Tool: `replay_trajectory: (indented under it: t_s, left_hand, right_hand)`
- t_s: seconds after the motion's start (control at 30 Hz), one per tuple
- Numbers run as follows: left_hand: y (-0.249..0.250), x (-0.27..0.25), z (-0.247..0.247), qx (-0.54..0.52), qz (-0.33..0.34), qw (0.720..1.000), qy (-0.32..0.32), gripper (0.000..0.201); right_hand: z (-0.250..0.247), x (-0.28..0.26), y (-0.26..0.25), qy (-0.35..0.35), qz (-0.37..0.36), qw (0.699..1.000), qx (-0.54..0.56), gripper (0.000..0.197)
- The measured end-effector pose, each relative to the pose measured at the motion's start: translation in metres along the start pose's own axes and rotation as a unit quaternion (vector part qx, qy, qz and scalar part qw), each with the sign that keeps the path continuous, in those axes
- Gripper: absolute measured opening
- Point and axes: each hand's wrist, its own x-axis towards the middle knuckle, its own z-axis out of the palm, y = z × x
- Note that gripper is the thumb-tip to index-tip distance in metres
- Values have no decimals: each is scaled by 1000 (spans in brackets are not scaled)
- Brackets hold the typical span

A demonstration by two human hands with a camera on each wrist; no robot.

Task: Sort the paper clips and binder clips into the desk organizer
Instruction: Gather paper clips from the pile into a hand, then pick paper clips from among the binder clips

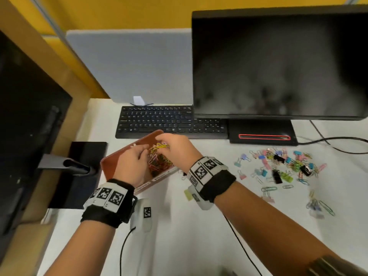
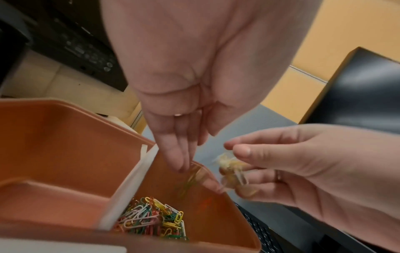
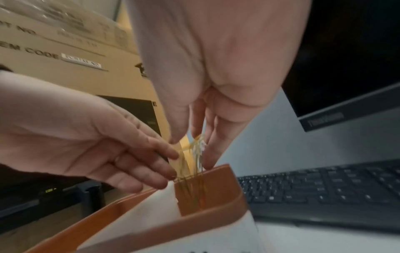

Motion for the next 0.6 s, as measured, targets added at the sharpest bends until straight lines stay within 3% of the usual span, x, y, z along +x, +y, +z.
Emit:
replay_trajectory:
  t_s: [0.1,0.23,0.37,0.5,0.6]
  left_hand:
    - [0,-5,-1,-7,23,1000,10,30]
    - [20,-23,20,-61,87,994,-37,19]
    - [49,-39,78,-74,137,980,-127,16]
    - [85,-60,153,-75,158,965,-194,14]
    - [111,-70,202,-54,162,959,-224,13]
  right_hand:
    - [0,-7,5,0,21,999,36,39]
    - [-24,-51,42,58,27,997,43,23]
    - [-54,-122,118,97,115,989,5,16]
    - [-83,-198,194,140,225,963,-46,21]
    - [-97,-224,232,146,253,951,-99,25]
